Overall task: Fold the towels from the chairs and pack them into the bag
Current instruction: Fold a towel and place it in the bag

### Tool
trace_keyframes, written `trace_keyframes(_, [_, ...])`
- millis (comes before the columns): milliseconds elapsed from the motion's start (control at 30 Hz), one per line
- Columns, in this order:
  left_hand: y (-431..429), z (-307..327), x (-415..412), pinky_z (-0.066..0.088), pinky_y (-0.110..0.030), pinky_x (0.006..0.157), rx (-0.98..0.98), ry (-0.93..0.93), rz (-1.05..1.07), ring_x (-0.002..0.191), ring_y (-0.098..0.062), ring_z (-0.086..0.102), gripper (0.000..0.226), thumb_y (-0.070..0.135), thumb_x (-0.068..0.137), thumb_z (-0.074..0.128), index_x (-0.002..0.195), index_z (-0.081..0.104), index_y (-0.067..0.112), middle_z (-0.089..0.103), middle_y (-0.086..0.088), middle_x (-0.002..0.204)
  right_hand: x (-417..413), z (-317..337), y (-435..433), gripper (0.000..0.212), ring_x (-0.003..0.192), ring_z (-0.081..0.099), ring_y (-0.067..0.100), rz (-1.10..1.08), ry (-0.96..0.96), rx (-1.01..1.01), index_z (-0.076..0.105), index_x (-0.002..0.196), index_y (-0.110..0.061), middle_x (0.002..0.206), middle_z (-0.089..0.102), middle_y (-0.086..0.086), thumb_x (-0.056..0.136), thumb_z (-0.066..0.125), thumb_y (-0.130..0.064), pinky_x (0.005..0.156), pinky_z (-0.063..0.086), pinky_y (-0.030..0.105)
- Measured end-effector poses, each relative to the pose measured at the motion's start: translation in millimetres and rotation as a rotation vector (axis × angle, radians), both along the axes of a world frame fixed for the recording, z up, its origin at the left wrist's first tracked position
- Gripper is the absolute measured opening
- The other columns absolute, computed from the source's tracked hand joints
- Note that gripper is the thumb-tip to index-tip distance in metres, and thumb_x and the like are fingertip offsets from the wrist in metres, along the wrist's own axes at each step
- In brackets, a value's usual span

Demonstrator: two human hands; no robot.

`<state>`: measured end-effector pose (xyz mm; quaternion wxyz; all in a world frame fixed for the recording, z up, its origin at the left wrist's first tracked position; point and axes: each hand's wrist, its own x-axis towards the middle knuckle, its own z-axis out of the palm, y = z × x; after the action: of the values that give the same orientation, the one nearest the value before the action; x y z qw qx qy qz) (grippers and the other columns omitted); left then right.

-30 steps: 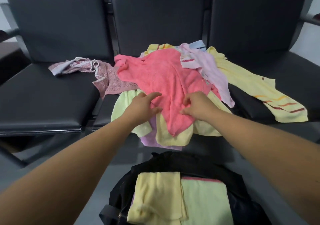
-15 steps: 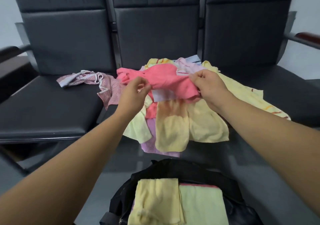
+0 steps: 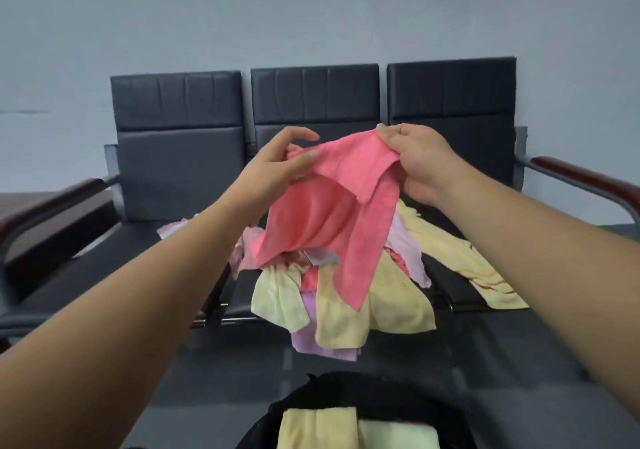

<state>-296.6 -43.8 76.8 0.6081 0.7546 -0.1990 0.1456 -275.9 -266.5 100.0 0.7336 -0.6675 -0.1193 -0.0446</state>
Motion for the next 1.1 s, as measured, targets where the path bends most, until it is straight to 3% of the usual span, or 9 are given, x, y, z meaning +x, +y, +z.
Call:
trace_keyframes(167, [-26.0, 39.1, -34.7, 0.051, -0.045, 0.105, 0.369, -0.11, -0.056, 0.117, -0.015, 0.062, 0.067, 0.058, 0.068, 0.083, 0.128, 0.058, 0.044, 0.058, 0.006, 0.136, -30.1, 48.2, 5.6, 0.017, 0.076, 0.066, 0.023, 0.097, -0.025, -0.004, 0.063, 0.093, -0.007, 0.078, 0.068, 0.008, 0.104, 0.059, -0.019, 0.079, 0.058, 0.041])
trace_keyframes(367, [-37.4, 70.7, -56.5, 0.056, -0.047, 0.094, 0.33, -0.21, 0.112, 0.088, -0.015, 0.07, 0.015, 0.03, 0.09, 0.076, 0.097, 0.077, 0.016, 0.077, -0.006, 0.099, -47.9, 80.5, -3.2, 0.016, 0.088, 0.068, 0.033, 0.134, 0.011, 0.144, 0.062, 0.091, -0.002, 0.085, 0.065, 0.016, 0.102, 0.061, -0.014, 0.087, 0.062, 0.048])
trace_keyframes(533, [-49.8, 118.4, -63.5, 0.059, -0.036, 0.087, -0.039, -0.141, -0.06, 0.086, -0.02, 0.069, 0.016, 0.005, 0.097, 0.058, 0.081, 0.056, 0.004, 0.07, -0.01, 0.08, -59.0, 111.7, -10.0, 0.036, 0.103, 0.065, 0.031, 0.267, -0.026, 0.17, 0.061, 0.128, 0.012, 0.11, 0.068, 0.023, 0.105, 0.054, -0.015, 0.102, 0.055, 0.044])
trace_keyframes(633, [-56.0, 152.5, -66.0, 0.061, -0.034, 0.084, -0.151, -0.173, -0.06, 0.089, -0.022, 0.069, 0.019, 0.002, 0.096, 0.058, 0.079, 0.051, 0.007, 0.062, -0.015, 0.085, -68.8, 141.0, -12.3, 0.038, 0.105, 0.067, 0.032, 0.341, -0.177, 0.222, 0.061, 0.124, 0.015, 0.115, 0.066, 0.026, 0.102, 0.061, -0.016, 0.1, 0.057, 0.042])
trace_keyframes(700, [-59.6, 163.6, -68.0, 0.061, -0.037, 0.088, -0.125, -0.182, -0.052, 0.092, -0.026, 0.067, 0.021, 0.005, 0.096, 0.063, 0.079, 0.051, 0.008, 0.059, -0.016, 0.087, -75.1, 149.2, -13.2, 0.037, 0.105, 0.069, 0.036, 0.36, -0.307, 0.082, 0.063, 0.114, 0.016, 0.11, 0.068, 0.028, 0.094, 0.072, -0.014, 0.103, 0.054, 0.045])
trace_keyframes(800, [-58.6, 158.4, -68.3, 0.062, -0.031, 0.077, -0.119, -0.112, -0.044, 0.08, -0.022, 0.07, 0.025, 0.001, 0.098, 0.06, 0.077, 0.049, 0.008, 0.058, -0.011, 0.079, -75.2, 135.3, -16.6, 0.032, 0.104, 0.073, 0.033, 0.244, -0.312, -0.072, 0.066, 0.119, 0.01, 0.115, 0.072, 0.024, 0.09, 0.073, -0.003, 0.095, 0.059, 0.042])
trace_keyframes(967, [-37.2, 111.0, -59.6, 0.05, -0.026, 0.059, -0.11, 0.126, -0.063, 0.058, -0.017, 0.055, 0.022, -0.007, 0.1, 0.041, 0.094, 0.054, 0.01, 0.049, -0.009, 0.074, -64.0, 82.8, -33.2, 0.008, 0.072, 0.071, 0.017, 0.14, -0.101, -0.227, 0.073, 0.101, -0.003, 0.084, 0.074, 0.007, 0.096, 0.067, -0.008, 0.067, 0.061, 0.035])
trace_keyframes(1067, [-22.9, 79.7, -58.9, 0.042, -0.022, 0.063, 0.211, 0.116, -0.076, 0.065, -0.011, 0.049, 0.007, 0.025, 0.096, 0.065, 0.099, 0.061, 0.02, 0.056, 0.002, 0.077, -56.8, 58.5, -42.1, 0.011, 0.067, 0.068, 0.016, 0.159, -0.014, -0.283, 0.075, 0.101, -0.003, 0.08, 0.073, 0.008, 0.096, 0.069, -0.01, 0.058, 0.057, 0.027])
trace_keyframes(1100, [-19.5, 72.0, -59.2, 0.043, -0.019, 0.065, 0.425, 0.089, -0.03, 0.066, -0.006, 0.051, 0.021, 0.034, 0.09, 0.074, 0.103, 0.061, 0.025, 0.058, 0.008, 0.077, -54.9, 51.9, -44.1, 0.009, 0.066, 0.067, 0.016, 0.162, -0.029, -0.327, 0.076, 0.098, -0.005, 0.078, 0.073, 0.007, 0.095, 0.07, -0.011, 0.058, 0.056, 0.025])
